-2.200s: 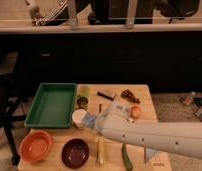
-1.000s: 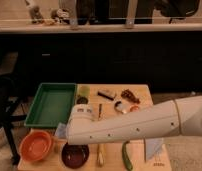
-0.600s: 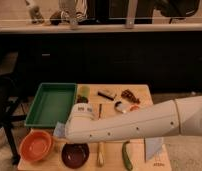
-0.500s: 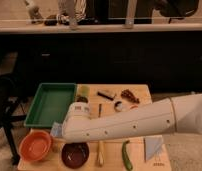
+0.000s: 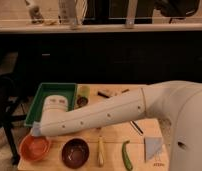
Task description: Wipe red bowl with sponge
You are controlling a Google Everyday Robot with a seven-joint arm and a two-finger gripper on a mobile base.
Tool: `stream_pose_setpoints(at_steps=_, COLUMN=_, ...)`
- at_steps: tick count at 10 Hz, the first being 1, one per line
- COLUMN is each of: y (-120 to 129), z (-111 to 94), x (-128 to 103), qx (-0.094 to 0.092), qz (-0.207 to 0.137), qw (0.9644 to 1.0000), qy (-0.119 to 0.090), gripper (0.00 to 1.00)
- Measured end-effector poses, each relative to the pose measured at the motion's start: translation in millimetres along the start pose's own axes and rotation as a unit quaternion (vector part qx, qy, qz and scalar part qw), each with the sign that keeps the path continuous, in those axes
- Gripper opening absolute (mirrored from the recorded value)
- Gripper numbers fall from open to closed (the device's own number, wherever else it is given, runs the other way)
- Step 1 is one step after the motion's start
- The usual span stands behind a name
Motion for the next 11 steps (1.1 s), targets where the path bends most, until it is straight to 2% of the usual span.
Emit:
stream_pose_setpoints(at_steps=1, y=-1.7, z=3.1, x=-4.5, qx=-0.003, qz=-0.011, qw=0.9998, qy=0.018, gripper=0.48)
stream_pose_setpoints(at_steps=2, y=-2.3, z=10.0, x=-17.1, qx=-0.009, qz=-0.027, qw=0.9986, qy=0.044, gripper=0.48)
stream_pose_setpoints(at_steps=4, y=-1.4, z=17.5, x=-24.7, qx=-0.017, qz=-0.043, qw=0.9967, qy=0.067, gripper=0.48)
stream_pose_setpoints(at_steps=7, y=7.2, z=31.7, x=-35.5, qx=-0.035, qz=-0.058, qw=0.9951, qy=0.072, gripper=0.48)
stream_pose_setpoints(at_steps=9, y=17.3, z=50.3, x=-39.8, qx=-0.055, qz=-0.063, qw=0.9936, qy=0.075, gripper=0.48)
stream_pose_setpoints(at_steps=11, y=24.4, z=64.8, x=-38.2, qx=-0.067, qz=-0.064, qw=0.9914, qy=0.092, gripper=0.48)
